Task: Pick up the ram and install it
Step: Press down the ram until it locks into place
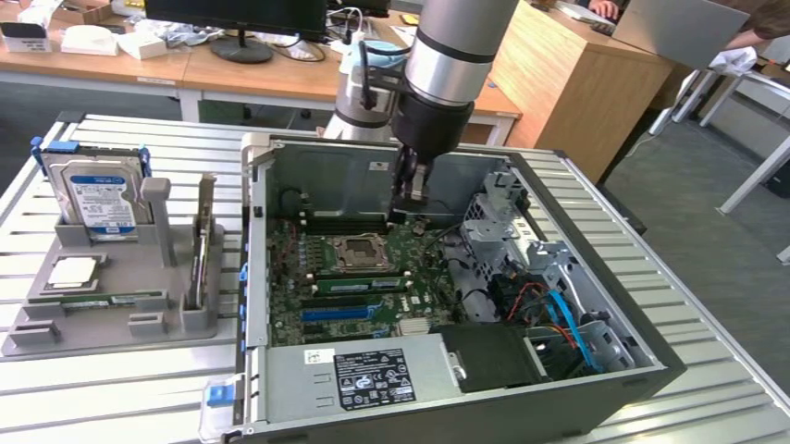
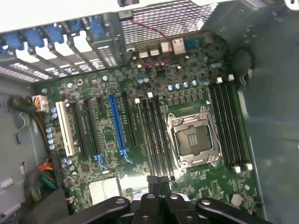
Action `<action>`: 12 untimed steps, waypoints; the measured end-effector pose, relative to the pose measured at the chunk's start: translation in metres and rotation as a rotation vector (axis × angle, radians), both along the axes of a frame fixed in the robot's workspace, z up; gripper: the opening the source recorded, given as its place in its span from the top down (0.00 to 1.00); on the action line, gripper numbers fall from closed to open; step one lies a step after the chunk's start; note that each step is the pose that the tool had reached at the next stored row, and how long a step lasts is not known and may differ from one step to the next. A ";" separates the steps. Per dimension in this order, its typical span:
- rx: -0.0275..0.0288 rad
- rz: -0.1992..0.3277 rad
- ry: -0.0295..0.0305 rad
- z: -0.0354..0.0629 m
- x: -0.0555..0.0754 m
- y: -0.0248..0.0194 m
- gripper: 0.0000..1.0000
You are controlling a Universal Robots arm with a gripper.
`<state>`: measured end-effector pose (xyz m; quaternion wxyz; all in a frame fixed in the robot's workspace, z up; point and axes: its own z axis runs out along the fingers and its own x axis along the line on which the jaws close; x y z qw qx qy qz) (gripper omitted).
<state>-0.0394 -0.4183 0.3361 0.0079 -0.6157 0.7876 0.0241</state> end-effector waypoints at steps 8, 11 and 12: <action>0.0000 -0.125 0.0000 -0.0004 0.000 0.0000 0.90; 0.0000 -0.166 0.0000 -0.0006 0.000 0.0000 0.90; -0.0001 -0.179 0.0000 -0.0007 0.000 0.0000 0.90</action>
